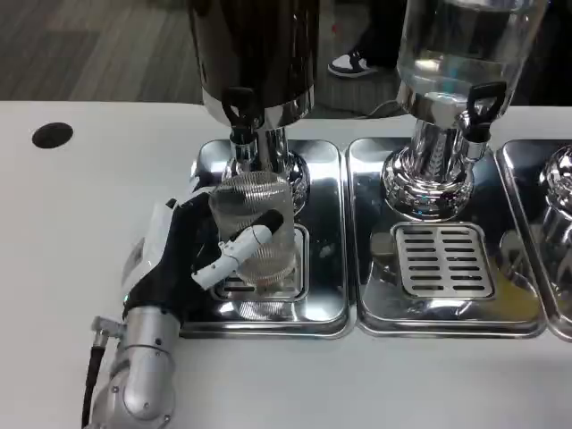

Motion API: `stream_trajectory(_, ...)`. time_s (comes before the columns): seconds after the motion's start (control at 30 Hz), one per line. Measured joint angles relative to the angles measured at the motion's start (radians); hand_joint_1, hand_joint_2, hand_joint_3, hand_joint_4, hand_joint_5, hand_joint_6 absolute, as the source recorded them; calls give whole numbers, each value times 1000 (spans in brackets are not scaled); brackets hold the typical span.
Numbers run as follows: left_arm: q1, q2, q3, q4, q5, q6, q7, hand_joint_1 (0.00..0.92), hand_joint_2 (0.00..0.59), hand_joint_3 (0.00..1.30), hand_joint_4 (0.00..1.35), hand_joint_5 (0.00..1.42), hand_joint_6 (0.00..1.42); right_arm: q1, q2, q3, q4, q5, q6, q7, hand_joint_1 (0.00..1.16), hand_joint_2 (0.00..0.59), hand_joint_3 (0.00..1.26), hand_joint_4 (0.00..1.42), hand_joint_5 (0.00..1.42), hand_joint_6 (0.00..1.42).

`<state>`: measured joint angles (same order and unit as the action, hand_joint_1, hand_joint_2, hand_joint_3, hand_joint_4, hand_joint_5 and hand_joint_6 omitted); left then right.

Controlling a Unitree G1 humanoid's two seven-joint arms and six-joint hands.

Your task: Grasp the cup under the faucet to collect the drink, then remove the cup.

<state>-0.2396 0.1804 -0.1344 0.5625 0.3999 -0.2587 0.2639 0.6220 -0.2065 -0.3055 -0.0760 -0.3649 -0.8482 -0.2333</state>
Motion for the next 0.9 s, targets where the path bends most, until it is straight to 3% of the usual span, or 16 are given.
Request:
stream_trajectory(0.37, 4, 10, 3, -16, -1, 0, 0, 196, 152, 403, 0, 215, 0, 1, 0, -1, 1, 3, -15, 0, 716, 546, 409, 356, 297, 177)
stream_trajectory(0.73, 13, 15, 6, -27, -6, -1, 0, 201, 125, 171, 0, 192, 0, 0, 3, -1, 1, 4, -18, 0, 716, 546, 409, 363, 297, 179)
stream_trajectory(0.9, 13, 15, 8, -39, -6, -6, 0, 200, 121, 132, 0, 192, 0, -3, 3, -1, 2, 4, -18, 0, 717, 546, 409, 364, 297, 179)
